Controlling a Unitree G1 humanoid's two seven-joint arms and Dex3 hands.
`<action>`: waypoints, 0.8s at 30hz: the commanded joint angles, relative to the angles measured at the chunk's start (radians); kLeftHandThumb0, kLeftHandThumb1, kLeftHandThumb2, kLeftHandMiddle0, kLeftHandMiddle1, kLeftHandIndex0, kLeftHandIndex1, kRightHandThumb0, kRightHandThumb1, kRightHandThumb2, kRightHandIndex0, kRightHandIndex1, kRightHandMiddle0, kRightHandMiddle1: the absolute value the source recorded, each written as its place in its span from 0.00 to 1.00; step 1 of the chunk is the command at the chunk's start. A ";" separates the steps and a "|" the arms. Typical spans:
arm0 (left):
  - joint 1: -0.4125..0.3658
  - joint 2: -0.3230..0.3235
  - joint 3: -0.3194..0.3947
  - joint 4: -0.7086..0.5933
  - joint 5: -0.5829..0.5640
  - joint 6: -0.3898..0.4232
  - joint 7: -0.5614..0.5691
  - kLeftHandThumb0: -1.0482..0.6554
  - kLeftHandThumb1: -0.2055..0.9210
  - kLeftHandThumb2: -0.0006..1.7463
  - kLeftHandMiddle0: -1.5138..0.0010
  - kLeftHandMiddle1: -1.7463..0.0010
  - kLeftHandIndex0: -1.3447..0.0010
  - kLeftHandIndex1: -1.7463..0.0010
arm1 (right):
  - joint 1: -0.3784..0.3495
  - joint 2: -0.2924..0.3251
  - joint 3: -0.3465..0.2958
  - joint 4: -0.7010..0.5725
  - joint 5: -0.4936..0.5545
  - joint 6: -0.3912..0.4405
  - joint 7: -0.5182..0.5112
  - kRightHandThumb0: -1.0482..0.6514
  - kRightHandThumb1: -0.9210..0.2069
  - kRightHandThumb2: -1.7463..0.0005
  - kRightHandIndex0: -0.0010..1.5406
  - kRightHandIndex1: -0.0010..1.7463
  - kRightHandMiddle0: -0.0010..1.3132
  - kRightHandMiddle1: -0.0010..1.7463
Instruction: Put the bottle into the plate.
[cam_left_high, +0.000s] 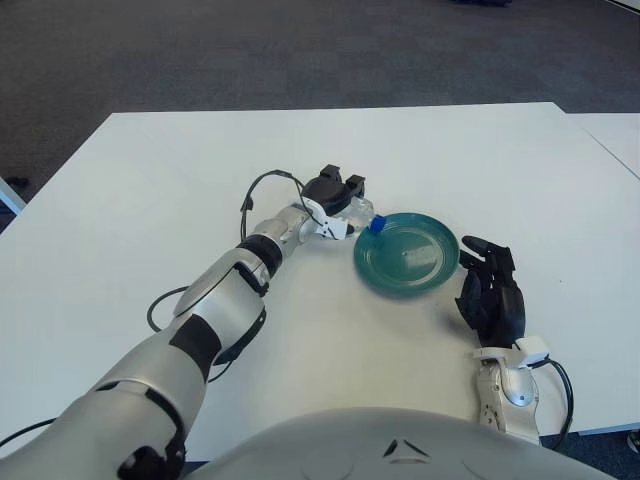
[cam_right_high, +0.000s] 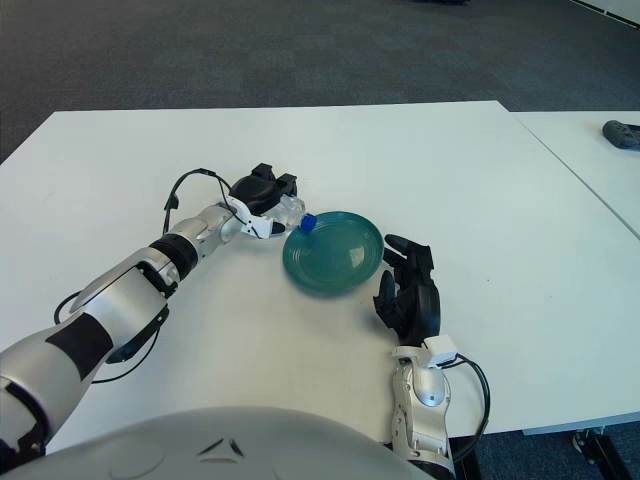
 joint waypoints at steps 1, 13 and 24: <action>0.050 0.001 0.000 0.036 -0.009 -0.015 -0.025 0.31 0.35 0.84 0.26 0.00 0.47 0.00 | 0.109 0.068 0.008 0.110 0.044 -0.002 -0.008 0.27 0.02 0.61 0.32 0.60 0.08 0.67; 0.046 0.011 -0.014 0.042 0.002 -0.065 0.024 0.32 0.37 0.82 0.28 0.00 0.49 0.00 | 0.096 0.071 -0.003 0.130 0.051 -0.023 0.003 0.27 0.05 0.59 0.31 0.60 0.08 0.66; 0.041 0.013 -0.029 0.043 0.012 -0.065 0.046 0.32 0.37 0.82 0.29 0.00 0.49 0.00 | 0.084 0.071 -0.014 0.142 0.053 -0.019 0.007 0.27 0.05 0.59 0.30 0.60 0.08 0.67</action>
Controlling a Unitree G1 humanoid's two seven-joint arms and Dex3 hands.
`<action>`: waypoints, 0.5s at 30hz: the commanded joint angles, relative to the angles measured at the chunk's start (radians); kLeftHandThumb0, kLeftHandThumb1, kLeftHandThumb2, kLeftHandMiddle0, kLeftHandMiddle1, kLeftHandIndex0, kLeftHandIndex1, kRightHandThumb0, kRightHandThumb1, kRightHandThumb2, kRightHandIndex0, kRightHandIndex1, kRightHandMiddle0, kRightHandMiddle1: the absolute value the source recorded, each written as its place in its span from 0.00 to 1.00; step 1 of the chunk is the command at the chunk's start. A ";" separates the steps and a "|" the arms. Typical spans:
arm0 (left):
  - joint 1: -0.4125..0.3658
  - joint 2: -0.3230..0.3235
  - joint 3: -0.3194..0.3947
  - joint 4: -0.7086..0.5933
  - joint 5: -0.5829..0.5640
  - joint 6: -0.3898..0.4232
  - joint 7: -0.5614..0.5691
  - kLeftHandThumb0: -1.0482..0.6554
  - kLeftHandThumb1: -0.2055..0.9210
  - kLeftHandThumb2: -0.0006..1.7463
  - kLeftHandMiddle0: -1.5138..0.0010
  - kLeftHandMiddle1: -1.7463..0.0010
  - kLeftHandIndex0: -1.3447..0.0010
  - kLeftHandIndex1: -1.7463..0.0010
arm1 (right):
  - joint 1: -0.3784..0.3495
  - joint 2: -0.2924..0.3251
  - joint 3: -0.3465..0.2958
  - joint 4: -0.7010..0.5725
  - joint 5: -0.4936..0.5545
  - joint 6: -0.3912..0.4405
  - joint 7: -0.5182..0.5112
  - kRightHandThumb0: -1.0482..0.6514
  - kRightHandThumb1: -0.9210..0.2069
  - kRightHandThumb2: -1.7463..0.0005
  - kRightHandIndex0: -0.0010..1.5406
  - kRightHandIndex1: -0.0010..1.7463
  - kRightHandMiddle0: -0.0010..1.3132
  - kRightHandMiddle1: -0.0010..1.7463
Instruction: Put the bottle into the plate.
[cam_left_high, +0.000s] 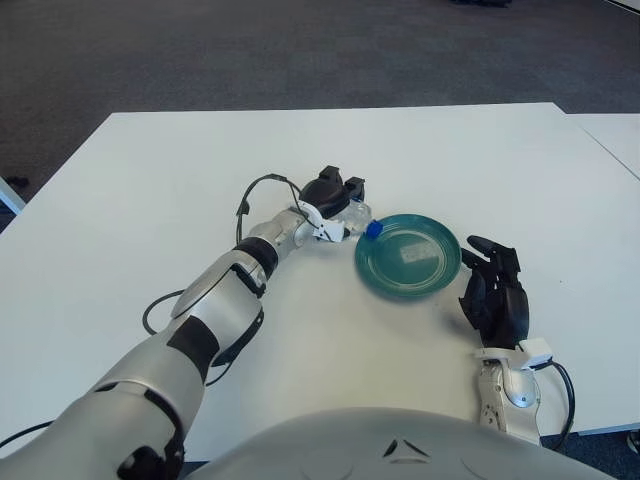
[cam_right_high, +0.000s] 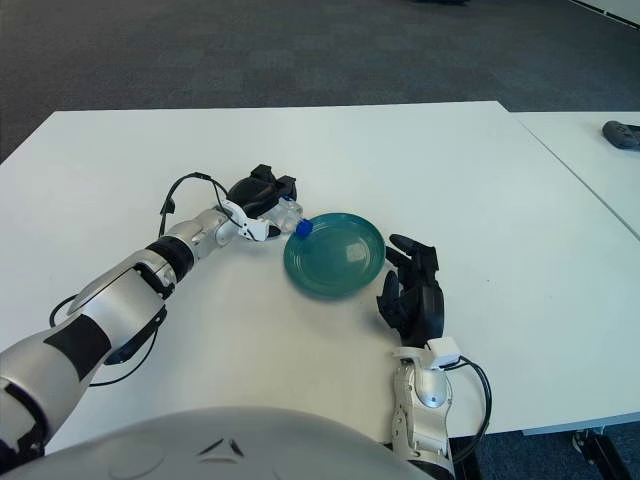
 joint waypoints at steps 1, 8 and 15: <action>0.036 0.003 -0.021 0.026 0.022 0.000 -0.012 0.32 0.37 0.82 0.29 0.00 0.49 0.00 | 0.083 0.060 0.004 0.144 0.051 -0.007 0.003 0.26 0.05 0.59 0.30 0.60 0.08 0.67; 0.034 0.005 -0.030 0.023 0.029 0.001 0.001 0.32 0.40 0.80 0.29 0.00 0.50 0.00 | 0.076 0.060 0.002 0.152 0.036 -0.007 -0.005 0.25 0.04 0.59 0.30 0.61 0.08 0.67; 0.037 0.016 -0.043 0.010 0.041 -0.006 0.030 0.33 0.42 0.78 0.30 0.00 0.52 0.00 | 0.078 0.062 0.010 0.150 0.036 -0.004 0.001 0.25 0.03 0.61 0.30 0.61 0.09 0.68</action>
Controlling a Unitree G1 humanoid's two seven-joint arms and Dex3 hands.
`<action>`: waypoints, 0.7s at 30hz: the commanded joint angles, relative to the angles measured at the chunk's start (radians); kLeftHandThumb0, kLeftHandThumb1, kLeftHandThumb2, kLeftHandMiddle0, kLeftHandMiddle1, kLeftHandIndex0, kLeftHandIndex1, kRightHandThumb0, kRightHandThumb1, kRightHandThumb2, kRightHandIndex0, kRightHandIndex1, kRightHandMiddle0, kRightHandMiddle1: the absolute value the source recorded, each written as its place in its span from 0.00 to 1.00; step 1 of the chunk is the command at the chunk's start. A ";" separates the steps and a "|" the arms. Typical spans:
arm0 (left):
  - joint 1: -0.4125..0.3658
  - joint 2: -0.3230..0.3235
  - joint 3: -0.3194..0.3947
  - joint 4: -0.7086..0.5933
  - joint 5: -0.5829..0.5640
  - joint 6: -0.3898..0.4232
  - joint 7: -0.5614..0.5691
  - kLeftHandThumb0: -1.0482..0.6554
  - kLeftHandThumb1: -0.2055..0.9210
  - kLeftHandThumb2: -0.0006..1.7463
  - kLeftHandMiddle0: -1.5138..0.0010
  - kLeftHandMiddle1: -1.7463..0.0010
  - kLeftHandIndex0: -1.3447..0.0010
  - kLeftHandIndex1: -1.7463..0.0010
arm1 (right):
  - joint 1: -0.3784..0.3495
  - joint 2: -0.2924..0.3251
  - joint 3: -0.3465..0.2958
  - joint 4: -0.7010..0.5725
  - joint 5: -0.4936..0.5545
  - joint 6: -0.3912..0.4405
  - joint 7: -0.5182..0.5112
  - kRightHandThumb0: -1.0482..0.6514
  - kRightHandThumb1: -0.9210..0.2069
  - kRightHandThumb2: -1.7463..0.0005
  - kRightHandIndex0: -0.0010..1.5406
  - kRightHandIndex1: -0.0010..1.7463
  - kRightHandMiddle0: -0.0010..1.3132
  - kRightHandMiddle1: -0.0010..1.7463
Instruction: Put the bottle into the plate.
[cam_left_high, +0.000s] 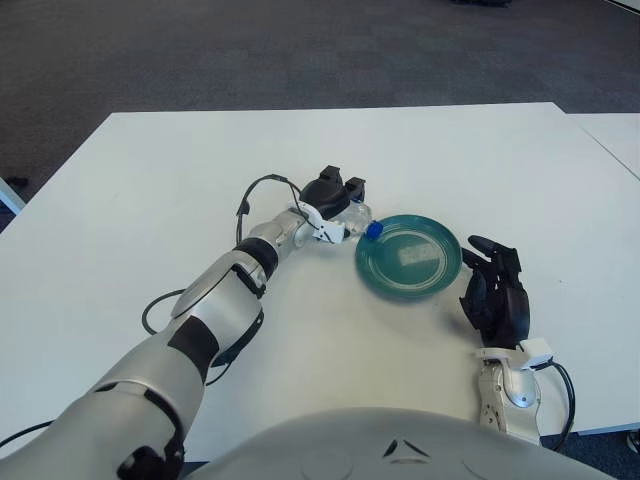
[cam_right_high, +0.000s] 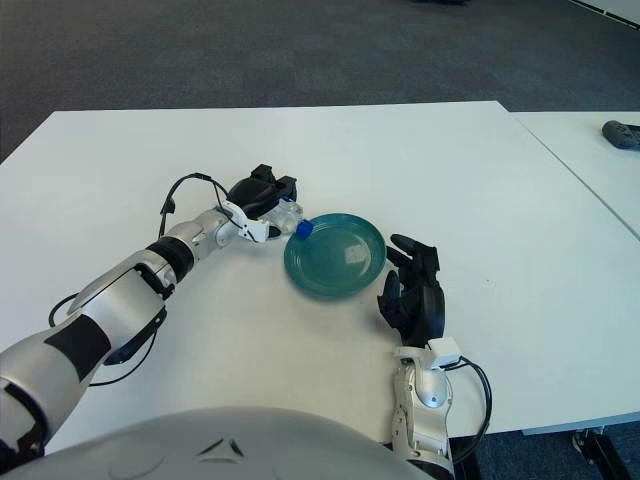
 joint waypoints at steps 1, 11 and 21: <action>0.036 0.015 -0.025 0.006 0.030 -0.006 0.002 0.33 0.42 0.78 0.30 0.00 0.52 0.00 | 0.079 0.059 0.014 0.150 0.036 -0.003 0.003 0.25 0.03 0.61 0.31 0.61 0.10 0.68; 0.056 0.066 -0.028 -0.166 0.047 -0.034 0.015 0.33 0.43 0.77 0.31 0.00 0.53 0.00 | 0.037 0.047 0.001 0.241 0.032 -0.021 0.014 0.27 0.04 0.60 0.33 0.62 0.11 0.70; 0.112 0.137 0.021 -0.537 0.021 -0.022 -0.118 0.34 0.45 0.76 0.32 0.00 0.54 0.00 | 0.000 0.031 -0.021 0.334 0.020 -0.025 0.020 0.27 0.03 0.60 0.35 0.61 0.10 0.69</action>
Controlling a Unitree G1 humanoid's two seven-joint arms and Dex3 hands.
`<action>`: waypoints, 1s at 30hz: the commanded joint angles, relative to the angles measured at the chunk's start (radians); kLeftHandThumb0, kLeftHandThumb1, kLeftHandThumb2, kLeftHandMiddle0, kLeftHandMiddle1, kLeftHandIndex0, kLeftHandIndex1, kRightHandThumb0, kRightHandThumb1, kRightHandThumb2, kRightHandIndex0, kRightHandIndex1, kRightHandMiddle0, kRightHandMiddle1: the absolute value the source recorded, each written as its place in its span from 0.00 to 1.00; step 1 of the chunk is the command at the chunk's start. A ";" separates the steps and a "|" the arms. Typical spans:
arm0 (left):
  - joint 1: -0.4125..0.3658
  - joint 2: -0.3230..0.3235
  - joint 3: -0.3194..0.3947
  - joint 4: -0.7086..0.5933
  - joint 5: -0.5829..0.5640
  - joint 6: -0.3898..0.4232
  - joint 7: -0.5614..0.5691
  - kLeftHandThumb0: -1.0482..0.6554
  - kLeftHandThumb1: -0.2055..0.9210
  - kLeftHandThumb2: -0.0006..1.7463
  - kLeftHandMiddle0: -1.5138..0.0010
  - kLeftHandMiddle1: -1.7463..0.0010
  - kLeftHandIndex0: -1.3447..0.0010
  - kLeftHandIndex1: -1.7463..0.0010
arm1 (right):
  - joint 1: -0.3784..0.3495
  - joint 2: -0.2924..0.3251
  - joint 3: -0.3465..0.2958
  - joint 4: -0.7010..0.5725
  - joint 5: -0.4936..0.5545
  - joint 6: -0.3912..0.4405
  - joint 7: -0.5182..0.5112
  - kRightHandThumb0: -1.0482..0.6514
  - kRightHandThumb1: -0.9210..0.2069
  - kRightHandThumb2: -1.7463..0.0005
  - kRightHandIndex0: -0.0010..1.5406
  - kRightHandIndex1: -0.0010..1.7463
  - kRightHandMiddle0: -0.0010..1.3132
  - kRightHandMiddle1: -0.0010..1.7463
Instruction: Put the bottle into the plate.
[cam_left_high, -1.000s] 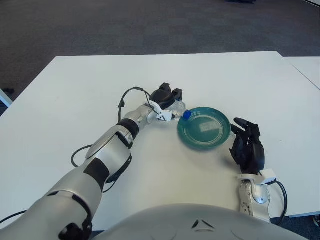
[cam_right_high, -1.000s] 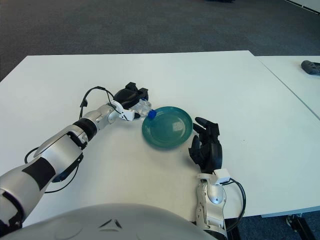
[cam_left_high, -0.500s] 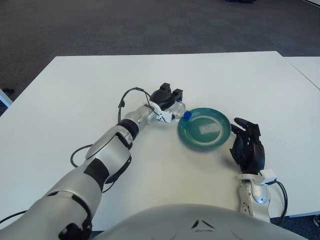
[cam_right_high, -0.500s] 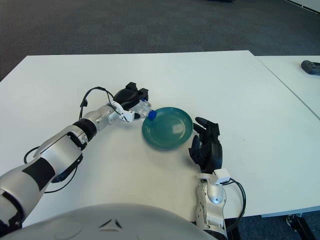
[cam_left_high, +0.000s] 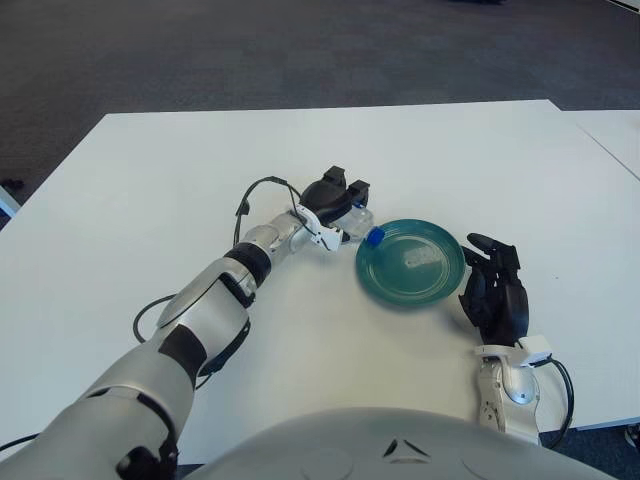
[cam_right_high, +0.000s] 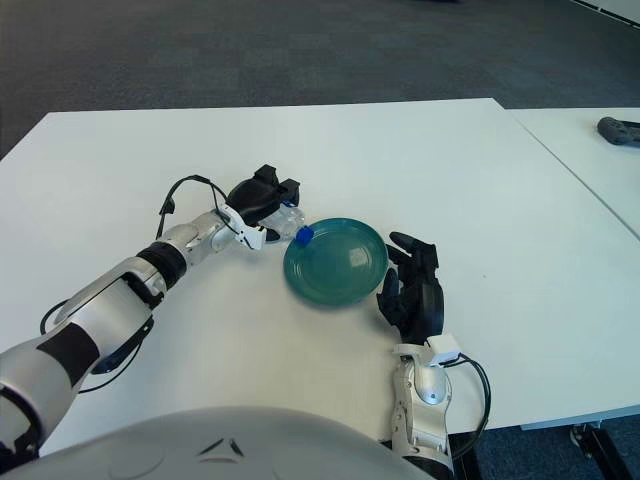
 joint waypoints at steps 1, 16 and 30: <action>0.034 0.069 0.040 -0.312 -0.008 -0.003 -0.098 0.34 0.45 0.76 0.31 0.00 0.54 0.00 | 0.034 0.035 -0.012 0.319 0.027 -0.020 0.014 0.27 0.03 0.60 0.35 0.61 0.10 0.69; 0.159 0.141 0.046 -0.688 0.085 0.054 -0.217 0.33 0.43 0.77 0.25 0.00 0.53 0.00 | 0.015 0.057 -0.028 0.320 -0.004 0.014 -0.037 0.29 0.05 0.57 0.35 0.61 0.10 0.69; 0.185 0.148 0.057 -0.753 0.052 0.018 -0.275 0.33 0.42 0.78 0.24 0.00 0.52 0.00 | -0.008 0.060 -0.033 0.347 -0.022 0.011 -0.043 0.28 0.06 0.57 0.35 0.62 0.09 0.70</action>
